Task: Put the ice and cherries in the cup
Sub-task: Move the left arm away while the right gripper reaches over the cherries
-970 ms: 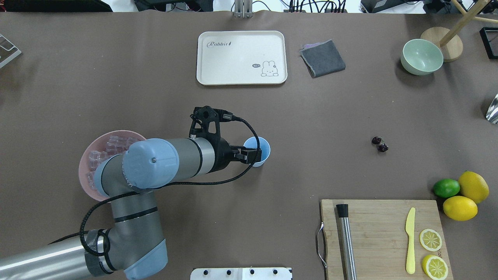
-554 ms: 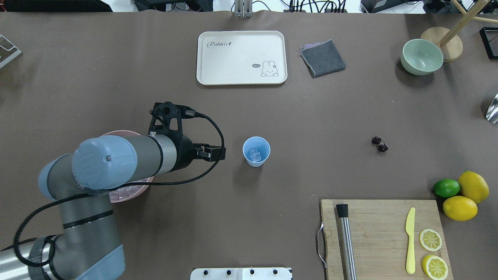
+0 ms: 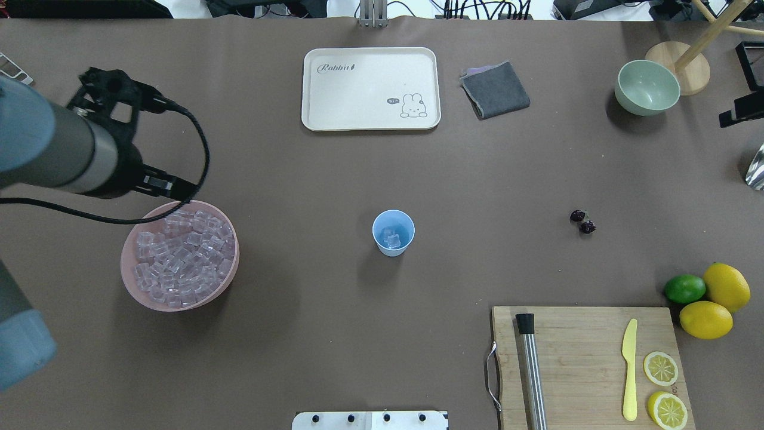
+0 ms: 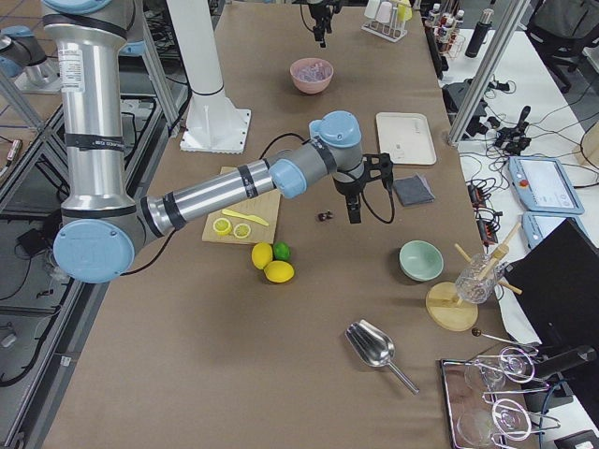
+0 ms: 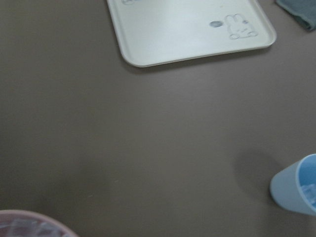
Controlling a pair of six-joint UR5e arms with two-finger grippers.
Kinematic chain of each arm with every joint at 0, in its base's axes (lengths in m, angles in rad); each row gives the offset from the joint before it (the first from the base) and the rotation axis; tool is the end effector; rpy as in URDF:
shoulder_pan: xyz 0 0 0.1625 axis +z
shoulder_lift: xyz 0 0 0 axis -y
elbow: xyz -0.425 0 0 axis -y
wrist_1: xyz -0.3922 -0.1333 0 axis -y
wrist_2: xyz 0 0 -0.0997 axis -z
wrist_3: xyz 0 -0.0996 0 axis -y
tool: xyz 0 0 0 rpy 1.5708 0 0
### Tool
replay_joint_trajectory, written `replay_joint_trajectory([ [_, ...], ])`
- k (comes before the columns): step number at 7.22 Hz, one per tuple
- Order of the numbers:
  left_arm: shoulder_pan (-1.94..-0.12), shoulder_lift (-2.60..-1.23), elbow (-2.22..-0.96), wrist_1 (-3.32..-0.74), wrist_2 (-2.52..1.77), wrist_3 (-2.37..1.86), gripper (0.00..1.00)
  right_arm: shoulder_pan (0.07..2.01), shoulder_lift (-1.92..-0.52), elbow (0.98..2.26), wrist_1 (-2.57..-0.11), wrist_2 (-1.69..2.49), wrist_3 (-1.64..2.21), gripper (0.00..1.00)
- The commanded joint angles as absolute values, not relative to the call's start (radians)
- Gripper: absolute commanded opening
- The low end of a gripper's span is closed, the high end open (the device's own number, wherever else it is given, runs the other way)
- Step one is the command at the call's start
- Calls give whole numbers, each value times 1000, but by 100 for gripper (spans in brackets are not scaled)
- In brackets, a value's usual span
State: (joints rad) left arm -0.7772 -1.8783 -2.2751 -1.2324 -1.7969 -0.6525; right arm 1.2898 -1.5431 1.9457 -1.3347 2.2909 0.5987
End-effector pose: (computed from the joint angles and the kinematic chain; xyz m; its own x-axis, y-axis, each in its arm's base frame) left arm 0.2609 -0.4123 0.2488 0.8022 0.2971 -0.5179 -0.0883 0.9169 0.3891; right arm -0.0729 -0.4965 0.4343 0.6320 -0.0495 0.7733 -0.1617 0.9676 0.1941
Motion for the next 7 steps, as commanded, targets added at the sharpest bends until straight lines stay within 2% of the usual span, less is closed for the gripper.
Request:
replay_joint_trajectory([
  [1,-1112,-1716,-2263,-1189,-2028,-200,99,1163,-1479,1951,-1333,2189,734,100],
  [3,-1315,-1597,-2096,-1206,-2102,58,99,998,-1415,1953,-1366,2030,886,100],
  [4,-1439,-1588,-2013,-1306,-2109,80,99,952,-1363,1957,-1470,1985,897,100],
  [5,-1522,-1497,-1962,-1441,-2184,139,99,902,-1320,1956,-1564,1950,899,100],
  [7,-1542,-1401,-1854,-1645,-2312,175,99,815,-1319,1925,-1589,1928,896,100],
])
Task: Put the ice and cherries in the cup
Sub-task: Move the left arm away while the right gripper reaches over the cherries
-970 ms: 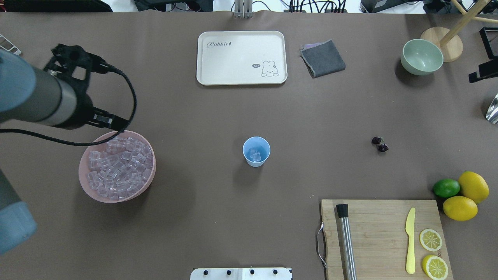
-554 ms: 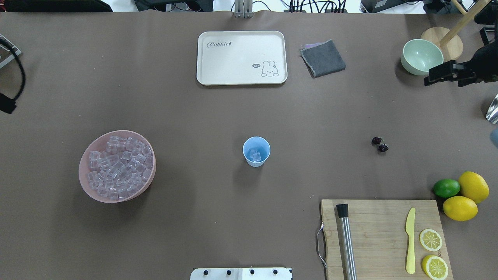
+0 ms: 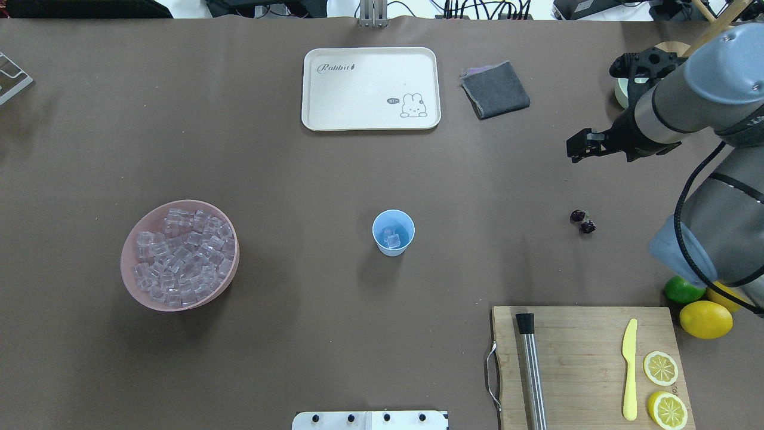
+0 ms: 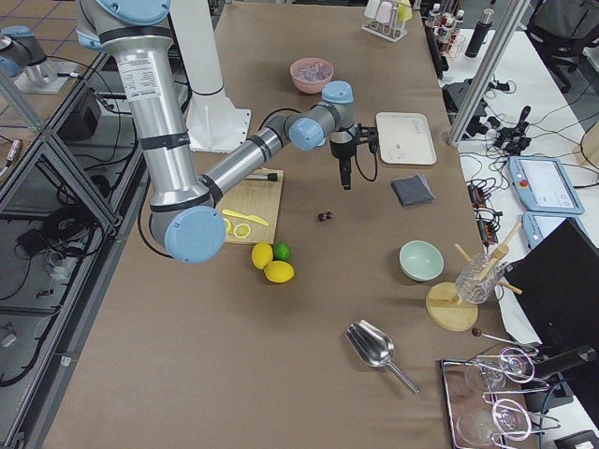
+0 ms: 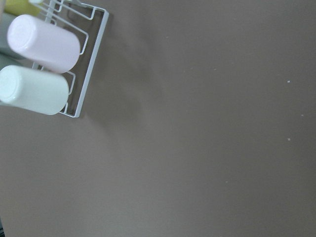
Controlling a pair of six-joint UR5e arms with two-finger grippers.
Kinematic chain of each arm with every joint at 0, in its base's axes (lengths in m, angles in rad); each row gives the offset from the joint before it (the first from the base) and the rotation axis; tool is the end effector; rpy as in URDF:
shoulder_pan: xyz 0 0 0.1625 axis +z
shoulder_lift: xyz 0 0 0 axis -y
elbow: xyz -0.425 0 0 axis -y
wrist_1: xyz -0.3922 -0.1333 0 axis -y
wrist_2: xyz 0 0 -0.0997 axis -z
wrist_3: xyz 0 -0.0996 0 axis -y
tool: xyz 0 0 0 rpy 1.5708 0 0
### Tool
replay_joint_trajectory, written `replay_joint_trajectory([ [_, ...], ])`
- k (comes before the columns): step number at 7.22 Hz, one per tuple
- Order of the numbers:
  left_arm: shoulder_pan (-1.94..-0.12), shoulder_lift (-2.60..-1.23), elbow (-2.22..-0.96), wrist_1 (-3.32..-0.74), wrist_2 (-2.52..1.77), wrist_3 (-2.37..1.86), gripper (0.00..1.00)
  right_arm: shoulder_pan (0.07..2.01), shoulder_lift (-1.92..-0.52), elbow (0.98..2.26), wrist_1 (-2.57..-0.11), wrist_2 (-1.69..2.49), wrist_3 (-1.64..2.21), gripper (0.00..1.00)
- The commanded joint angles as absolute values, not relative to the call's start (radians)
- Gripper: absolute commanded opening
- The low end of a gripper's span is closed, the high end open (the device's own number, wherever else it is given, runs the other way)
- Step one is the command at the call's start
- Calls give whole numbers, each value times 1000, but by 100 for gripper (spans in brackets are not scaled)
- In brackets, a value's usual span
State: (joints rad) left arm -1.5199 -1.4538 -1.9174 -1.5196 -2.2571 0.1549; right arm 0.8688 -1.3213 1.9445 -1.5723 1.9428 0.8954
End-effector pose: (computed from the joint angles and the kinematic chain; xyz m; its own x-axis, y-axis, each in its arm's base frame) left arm -0.0475 -0.4471 0.5535 0.7500 0.3015 -0.5888 -0.1678 0.9477 0.2716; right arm -0.2865 -0.4891 0.3628 0.7689 0.0073 0.6393 -0.1203 0.9837 0.1335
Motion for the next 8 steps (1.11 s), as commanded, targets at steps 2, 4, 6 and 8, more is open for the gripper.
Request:
replay_joint_trajectory([
  [2,-1542,-1396,-1844,-1667,-2312,170,99,769,-1372,1916,-1486,1928,900,100],
  [4,-1542,-1394,-1851,-1669,-2312,175,99,688,-1452,1902,-1394,1814,875,99],
  [6,-1542,-1393,-1847,-1669,-2312,176,99,660,-1436,1844,-1396,1740,836,92],
  [8,-1542,-1393,-1835,-1680,-2310,175,99,663,-1436,1838,-1397,1692,778,72],
])
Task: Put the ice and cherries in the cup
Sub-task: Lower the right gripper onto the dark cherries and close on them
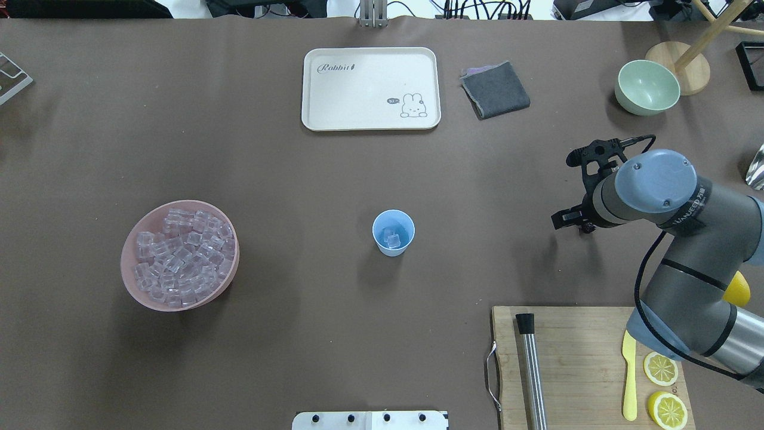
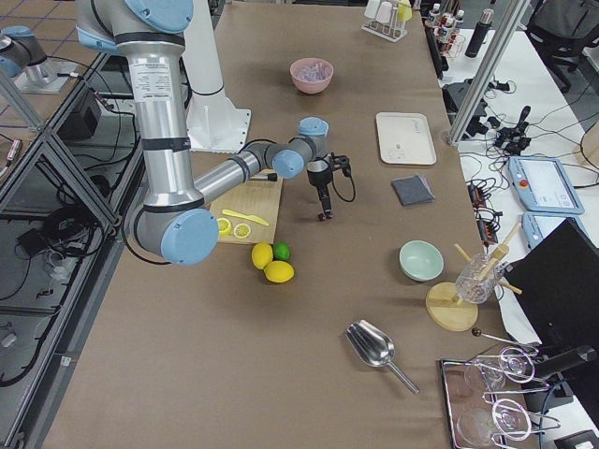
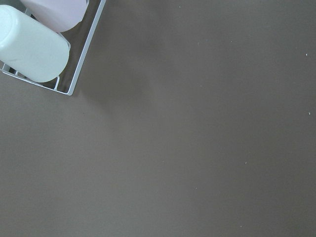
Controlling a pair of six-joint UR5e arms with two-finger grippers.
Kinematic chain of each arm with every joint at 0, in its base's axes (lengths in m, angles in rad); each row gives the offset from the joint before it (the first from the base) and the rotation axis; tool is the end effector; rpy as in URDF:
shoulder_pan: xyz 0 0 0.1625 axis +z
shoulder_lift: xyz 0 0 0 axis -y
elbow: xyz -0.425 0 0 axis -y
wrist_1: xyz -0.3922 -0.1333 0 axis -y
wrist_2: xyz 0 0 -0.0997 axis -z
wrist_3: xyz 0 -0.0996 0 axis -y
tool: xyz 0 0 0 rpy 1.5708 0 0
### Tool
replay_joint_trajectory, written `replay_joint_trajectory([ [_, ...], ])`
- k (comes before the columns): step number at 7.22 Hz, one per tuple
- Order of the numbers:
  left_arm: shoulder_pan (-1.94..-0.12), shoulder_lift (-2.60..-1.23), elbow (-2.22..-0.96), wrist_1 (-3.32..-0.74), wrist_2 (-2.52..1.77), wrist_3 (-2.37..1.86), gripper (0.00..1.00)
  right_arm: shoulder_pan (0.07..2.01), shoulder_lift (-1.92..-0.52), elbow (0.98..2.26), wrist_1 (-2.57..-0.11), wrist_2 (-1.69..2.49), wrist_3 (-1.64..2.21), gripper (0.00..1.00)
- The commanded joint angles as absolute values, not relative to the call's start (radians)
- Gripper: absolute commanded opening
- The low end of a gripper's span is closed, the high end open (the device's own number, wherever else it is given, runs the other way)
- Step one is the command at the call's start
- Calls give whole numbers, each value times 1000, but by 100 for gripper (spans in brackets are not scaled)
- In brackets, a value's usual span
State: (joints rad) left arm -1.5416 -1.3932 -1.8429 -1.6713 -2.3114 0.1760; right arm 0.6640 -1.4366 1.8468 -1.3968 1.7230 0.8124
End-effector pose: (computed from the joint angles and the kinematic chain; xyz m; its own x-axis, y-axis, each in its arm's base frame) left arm -0.0536 -0.4292 0.5966 0.7176 0.3216 -0.6178 -0.1567 0.9388 0.3067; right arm -0.3634 -0.4345 0.4544 0.8505 -0.1976 0.4874 0.0574 0.9561 0.2875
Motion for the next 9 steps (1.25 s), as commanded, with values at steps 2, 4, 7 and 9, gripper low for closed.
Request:
replay_joint_trajectory([
  [2,-1540,-1394,-1795,-1742,-2310,169,99,664,-1436,1835,-1397,1665,778,63],
  [4,-1540,-1394,-1786,-1764,-2310,169,99,666,-1431,1835,-1399,1663,781,63],
  [7,-1542,-1393,-1784,-1764,-2312,169,99,666,-1428,1836,-1420,1645,805,0],
  [9,-1542,-1393,-1787,-1782,-2312,169,99,646,-1427,1838,-1440,1632,810,0],
])
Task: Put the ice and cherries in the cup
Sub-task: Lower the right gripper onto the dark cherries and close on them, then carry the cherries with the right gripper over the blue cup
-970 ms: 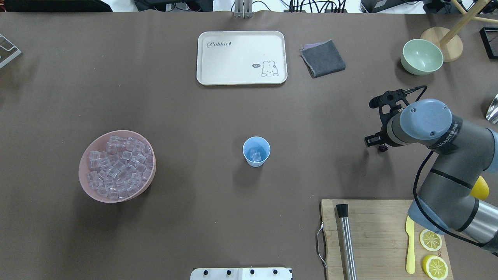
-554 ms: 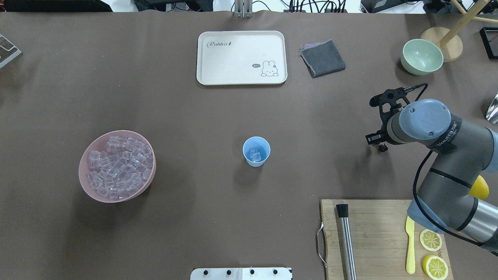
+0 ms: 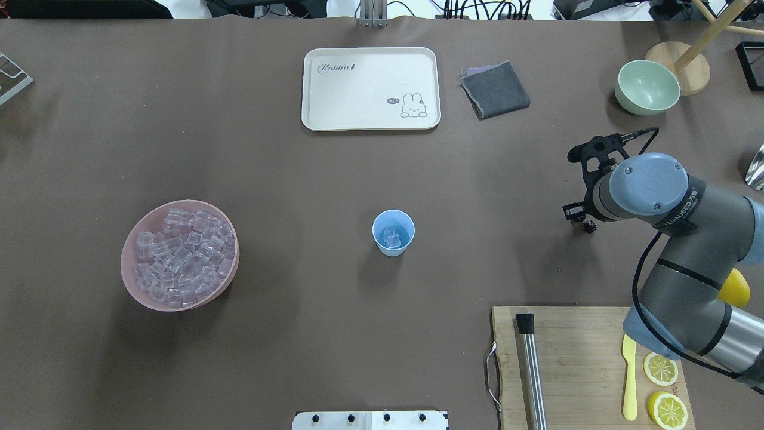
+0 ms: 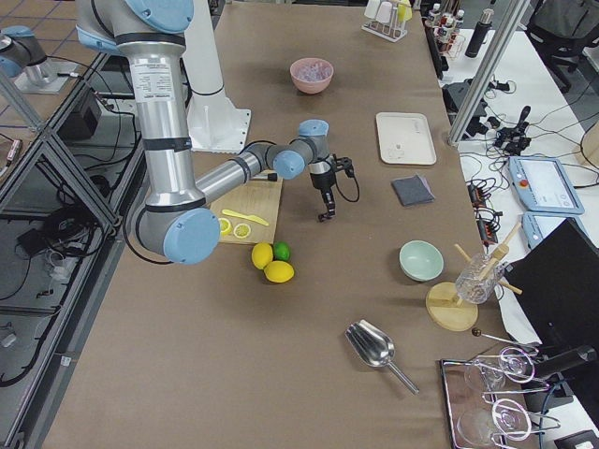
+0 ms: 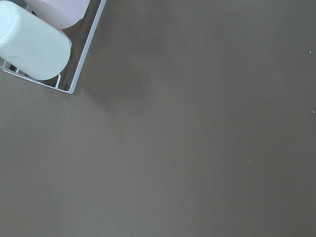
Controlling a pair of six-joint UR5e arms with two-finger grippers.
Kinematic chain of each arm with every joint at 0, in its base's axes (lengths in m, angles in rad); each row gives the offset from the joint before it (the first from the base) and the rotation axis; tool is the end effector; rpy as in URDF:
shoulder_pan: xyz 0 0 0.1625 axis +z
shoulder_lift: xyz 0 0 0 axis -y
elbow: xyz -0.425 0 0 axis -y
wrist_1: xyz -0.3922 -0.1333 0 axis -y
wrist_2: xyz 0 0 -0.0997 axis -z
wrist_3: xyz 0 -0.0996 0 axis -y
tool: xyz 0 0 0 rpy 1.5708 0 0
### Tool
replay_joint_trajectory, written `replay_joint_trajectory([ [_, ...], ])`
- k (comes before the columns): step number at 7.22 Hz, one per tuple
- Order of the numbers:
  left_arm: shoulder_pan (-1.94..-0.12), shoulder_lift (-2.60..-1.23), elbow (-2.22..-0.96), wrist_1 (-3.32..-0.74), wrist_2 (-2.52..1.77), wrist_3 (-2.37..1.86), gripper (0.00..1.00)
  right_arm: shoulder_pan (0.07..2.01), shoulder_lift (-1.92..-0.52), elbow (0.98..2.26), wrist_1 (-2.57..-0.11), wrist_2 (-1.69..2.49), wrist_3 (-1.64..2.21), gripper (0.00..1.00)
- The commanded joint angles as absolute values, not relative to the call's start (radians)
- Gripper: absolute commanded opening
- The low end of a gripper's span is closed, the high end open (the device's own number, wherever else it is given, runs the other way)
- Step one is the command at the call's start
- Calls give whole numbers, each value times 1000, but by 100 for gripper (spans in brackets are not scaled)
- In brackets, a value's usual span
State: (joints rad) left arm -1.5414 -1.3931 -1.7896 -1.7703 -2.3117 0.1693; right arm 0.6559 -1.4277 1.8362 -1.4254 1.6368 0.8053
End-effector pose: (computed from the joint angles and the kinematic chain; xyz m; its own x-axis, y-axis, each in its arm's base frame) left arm -0.0534 -0.4328 0.6123 0.7175 0.3434 -0.6060 -0.1516 0.9262 0.3453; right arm -0.3646 -0.4405 0.4594 0.8886 -0.1886 0.4181 0.0481 0.9448 0.3240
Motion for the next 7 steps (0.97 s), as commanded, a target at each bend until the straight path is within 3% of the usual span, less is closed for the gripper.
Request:
replay_joint_trajectory([
  [1,-1540,-1394,-1787,-1782,-2310,167,99,647,-1392,1844,-1459,1637,810,0],
  [7,-1540,-1394,-1786,-1782,-2312,169,99,606,-990,1859,-1534,1691,1204,0],
])
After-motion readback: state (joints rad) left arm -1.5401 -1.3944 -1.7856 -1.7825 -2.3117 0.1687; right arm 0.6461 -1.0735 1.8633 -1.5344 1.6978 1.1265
